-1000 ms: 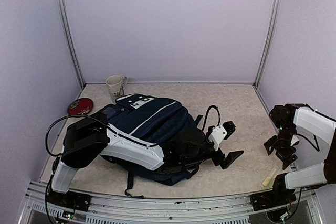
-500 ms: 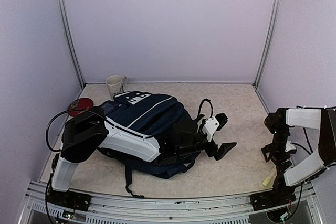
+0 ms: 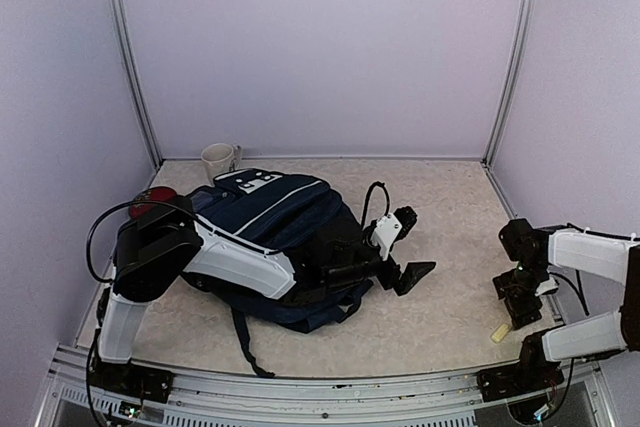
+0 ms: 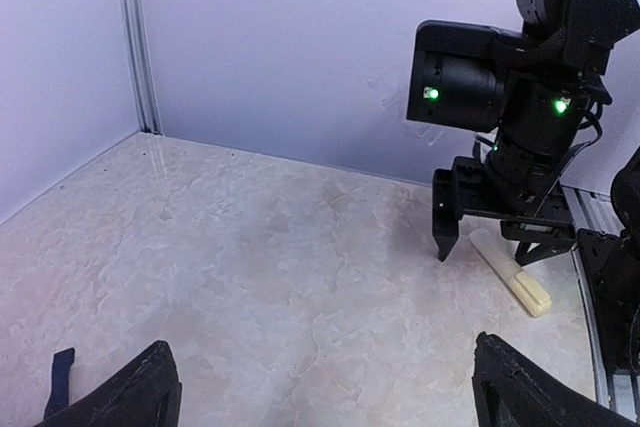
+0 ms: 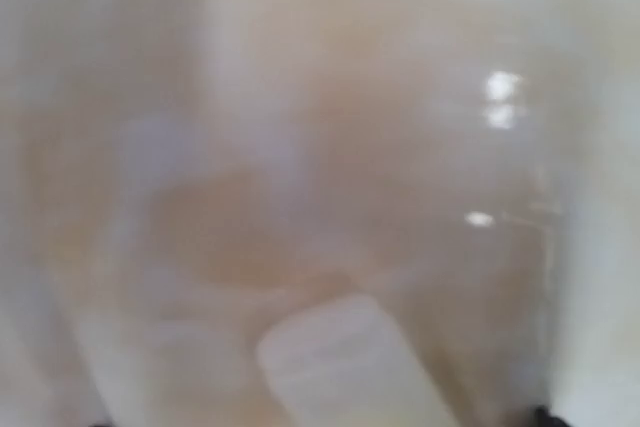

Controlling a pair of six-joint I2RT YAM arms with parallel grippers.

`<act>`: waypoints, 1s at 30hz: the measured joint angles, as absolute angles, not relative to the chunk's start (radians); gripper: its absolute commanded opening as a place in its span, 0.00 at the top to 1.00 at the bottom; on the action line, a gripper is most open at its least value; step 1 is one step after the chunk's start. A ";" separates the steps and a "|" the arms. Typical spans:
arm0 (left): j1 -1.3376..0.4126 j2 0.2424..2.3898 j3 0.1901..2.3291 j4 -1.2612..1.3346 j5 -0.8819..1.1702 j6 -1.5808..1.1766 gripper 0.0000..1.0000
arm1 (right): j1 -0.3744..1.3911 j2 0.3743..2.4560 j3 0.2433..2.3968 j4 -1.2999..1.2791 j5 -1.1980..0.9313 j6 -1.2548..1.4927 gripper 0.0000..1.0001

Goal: Pack the student bag
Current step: Move the pen to the corner of the board.

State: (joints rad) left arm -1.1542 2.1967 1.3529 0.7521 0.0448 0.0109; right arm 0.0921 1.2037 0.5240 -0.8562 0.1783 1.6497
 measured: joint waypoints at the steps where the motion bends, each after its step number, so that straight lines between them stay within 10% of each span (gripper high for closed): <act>1: -1.152 2.195 1.352 0.752 0.047 0.009 0.01 | 0.109 1.223 0.533 -0.838 0.189 1.630 0.12; 14: -1.167 2.096 1.351 0.677 0.089 0.038 0.01 | 0.414 1.562 0.817 -0.473 0.193 1.258 0.11; 30: -1.139 1.805 1.536 0.088 0.206 0.094 0.01 | 0.403 1.226 0.770 -0.715 0.073 0.712 0.00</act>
State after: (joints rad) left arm -1.1385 1.8046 1.5356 0.0875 0.2062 0.0940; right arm 0.4030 1.2263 0.7704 -0.7155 0.0727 0.7124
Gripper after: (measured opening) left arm 0.989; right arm 0.999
